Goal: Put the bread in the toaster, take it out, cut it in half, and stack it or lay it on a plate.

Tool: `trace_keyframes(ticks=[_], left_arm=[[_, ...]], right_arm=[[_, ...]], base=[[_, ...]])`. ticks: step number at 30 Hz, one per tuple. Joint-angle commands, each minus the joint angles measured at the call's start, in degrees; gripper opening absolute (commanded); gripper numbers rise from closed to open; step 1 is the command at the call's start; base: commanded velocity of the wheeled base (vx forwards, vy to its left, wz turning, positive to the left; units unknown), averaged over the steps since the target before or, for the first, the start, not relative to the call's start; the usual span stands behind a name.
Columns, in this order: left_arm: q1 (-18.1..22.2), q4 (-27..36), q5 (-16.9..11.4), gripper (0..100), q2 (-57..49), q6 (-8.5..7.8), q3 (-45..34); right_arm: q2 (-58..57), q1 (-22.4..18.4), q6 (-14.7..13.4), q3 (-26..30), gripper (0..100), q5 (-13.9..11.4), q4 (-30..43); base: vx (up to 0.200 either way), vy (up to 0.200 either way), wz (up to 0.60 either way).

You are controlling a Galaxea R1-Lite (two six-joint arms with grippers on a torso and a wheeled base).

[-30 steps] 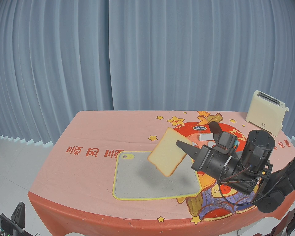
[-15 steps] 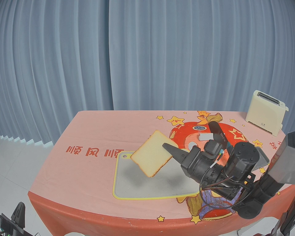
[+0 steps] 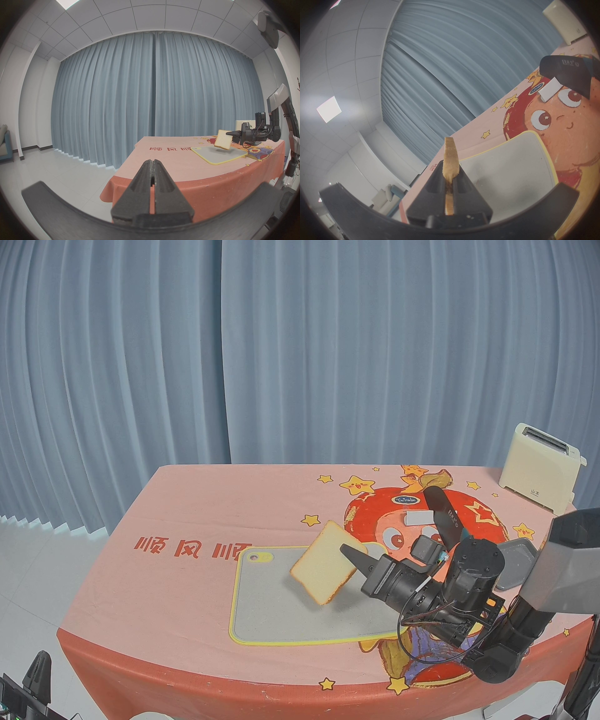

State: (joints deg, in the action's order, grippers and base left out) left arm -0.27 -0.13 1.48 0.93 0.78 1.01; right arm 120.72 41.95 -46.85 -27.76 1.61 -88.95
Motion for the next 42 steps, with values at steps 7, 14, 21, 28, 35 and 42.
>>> trace_keyframes(ticks=[7,14,21,28,35,42], left_arm=[[0.0,0.0,0.0,0,0.0,0.01,-1.0],[0.0,0.0,0.0,0,0.0,0.10,-1.0],[0.0,0.0,0.0,0,0.0,0.10,-1.0],[0.0,0.0,0.0,0,0.0,0.10,-1.0],[0.0,0.0,0.0,0,0.0,0.10,-1.0],[0.0,0.0,0.0,0,0.0,0.19,-1.0]], right_arm=[[2.5,0.7,3.4,0.9,0,1.9,-0.2],[2.7,0.9,4.6,1.0,100,2.3,-0.1],[-0.2,1.6,11.3,4.7,100,3.1,1.0],[-0.8,3.7,12.3,4.5,100,5.9,2.0],[-0.8,3.5,12.4,3.4,100,5.9,1.9],[-0.3,4.6,12.6,1.4,100,5.9,4.4]], base=[[0.000,0.000,0.00],[0.000,0.000,0.00],[0.000,0.000,0.00],[0.000,0.000,0.00],[0.000,0.000,0.00],[0.000,0.000,0.00]])
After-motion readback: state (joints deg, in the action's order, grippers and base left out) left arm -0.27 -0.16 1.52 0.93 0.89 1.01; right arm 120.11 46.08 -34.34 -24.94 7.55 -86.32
